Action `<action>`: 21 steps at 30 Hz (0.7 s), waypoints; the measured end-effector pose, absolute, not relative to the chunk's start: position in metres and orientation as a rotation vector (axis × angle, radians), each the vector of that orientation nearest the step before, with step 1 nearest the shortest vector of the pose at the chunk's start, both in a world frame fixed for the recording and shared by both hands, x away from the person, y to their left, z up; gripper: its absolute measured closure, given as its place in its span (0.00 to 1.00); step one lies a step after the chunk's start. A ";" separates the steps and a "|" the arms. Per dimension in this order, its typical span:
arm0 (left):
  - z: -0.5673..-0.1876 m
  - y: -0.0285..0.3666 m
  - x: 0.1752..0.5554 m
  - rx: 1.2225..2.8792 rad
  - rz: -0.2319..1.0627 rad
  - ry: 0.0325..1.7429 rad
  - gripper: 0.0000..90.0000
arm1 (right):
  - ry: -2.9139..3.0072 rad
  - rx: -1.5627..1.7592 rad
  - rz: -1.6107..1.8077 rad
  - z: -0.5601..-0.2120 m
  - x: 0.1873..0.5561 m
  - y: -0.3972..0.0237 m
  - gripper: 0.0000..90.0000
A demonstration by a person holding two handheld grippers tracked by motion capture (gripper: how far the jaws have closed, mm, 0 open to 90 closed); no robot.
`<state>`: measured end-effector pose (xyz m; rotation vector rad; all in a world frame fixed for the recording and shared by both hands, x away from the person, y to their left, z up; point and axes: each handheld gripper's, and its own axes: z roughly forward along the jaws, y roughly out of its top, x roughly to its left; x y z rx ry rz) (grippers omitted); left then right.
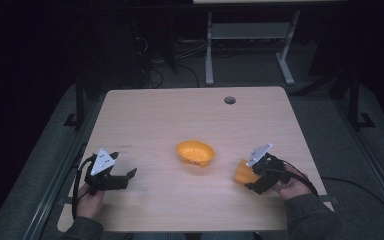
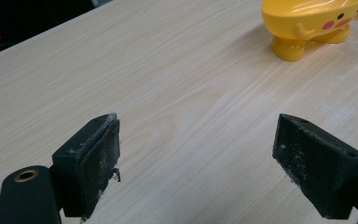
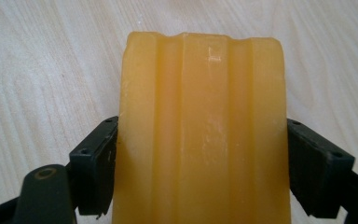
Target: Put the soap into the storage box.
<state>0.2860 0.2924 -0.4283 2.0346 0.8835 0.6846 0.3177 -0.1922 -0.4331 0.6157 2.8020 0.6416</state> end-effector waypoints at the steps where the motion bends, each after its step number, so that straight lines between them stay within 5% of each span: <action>1: -0.428 0.292 0.286 2.035 0.686 0.882 0.16 | 2.796 0.611 0.646 -0.432 0.318 -0.192 0.23; 21: -0.428 0.293 0.286 2.037 0.686 0.882 0.16 | 2.778 0.573 0.669 -0.405 0.328 -0.186 0.23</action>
